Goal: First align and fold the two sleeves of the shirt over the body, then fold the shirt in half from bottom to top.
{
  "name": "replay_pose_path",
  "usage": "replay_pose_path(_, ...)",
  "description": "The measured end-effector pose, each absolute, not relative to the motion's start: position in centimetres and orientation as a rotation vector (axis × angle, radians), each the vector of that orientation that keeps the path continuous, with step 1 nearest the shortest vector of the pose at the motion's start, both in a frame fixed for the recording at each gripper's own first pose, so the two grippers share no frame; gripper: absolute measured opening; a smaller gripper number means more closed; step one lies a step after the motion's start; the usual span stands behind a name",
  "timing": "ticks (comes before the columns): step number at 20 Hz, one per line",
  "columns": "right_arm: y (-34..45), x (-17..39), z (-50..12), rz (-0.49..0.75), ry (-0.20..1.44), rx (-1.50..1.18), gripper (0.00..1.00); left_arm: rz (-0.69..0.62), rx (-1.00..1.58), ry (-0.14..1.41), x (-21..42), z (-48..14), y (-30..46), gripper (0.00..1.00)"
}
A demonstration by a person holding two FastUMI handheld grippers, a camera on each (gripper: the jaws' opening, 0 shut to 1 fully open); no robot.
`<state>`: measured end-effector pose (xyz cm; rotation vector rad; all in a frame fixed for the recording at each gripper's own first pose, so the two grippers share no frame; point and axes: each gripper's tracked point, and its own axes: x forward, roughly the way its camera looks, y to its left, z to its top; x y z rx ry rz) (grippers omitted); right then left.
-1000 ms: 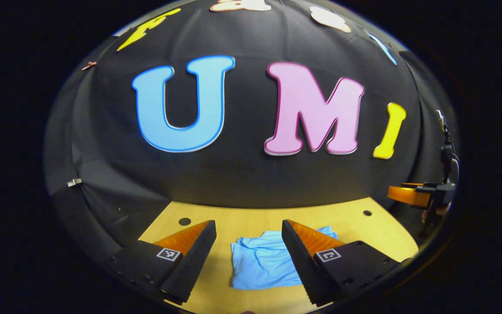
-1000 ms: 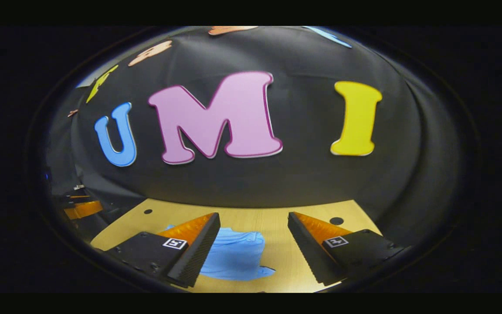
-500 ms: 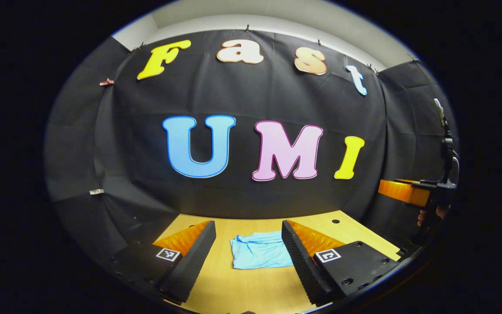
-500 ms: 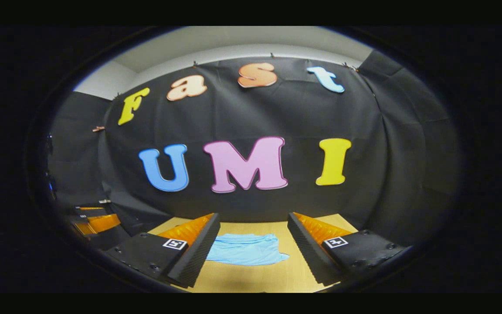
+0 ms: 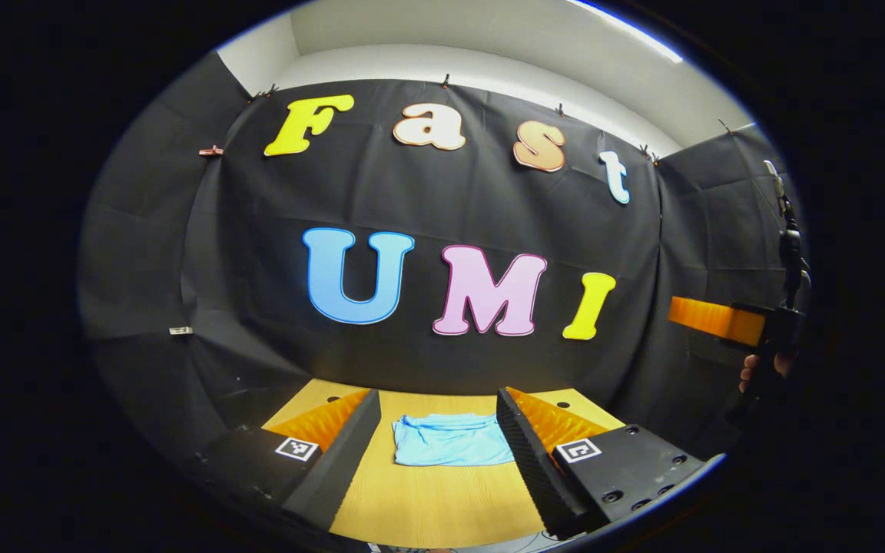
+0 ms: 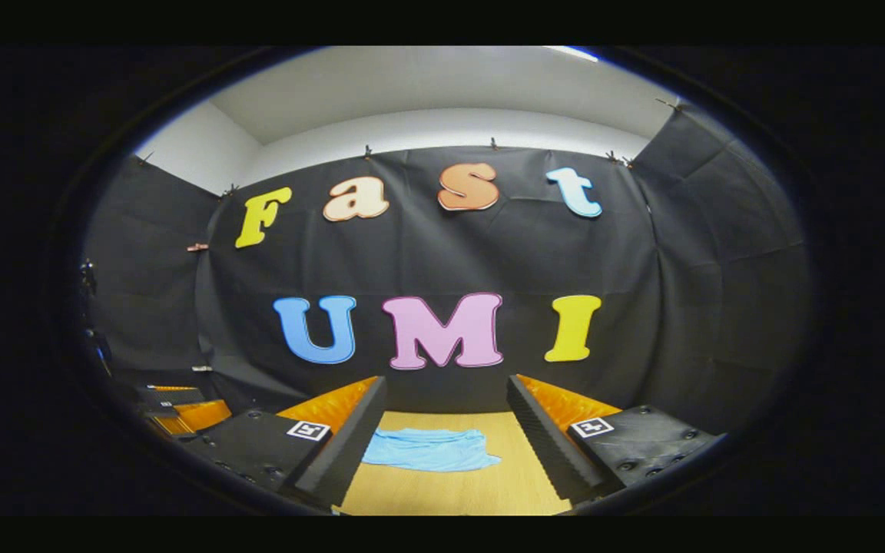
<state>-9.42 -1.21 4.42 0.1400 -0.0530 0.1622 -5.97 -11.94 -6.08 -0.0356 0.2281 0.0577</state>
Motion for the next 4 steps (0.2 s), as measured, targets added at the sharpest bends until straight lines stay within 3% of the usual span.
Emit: replay_pose_path(4,-1.6,-9.6,3.7,0.157,-0.035,0.128,0.98,0.054,-0.014,0.227,-5.8,-6.1,-13.1,0.96)
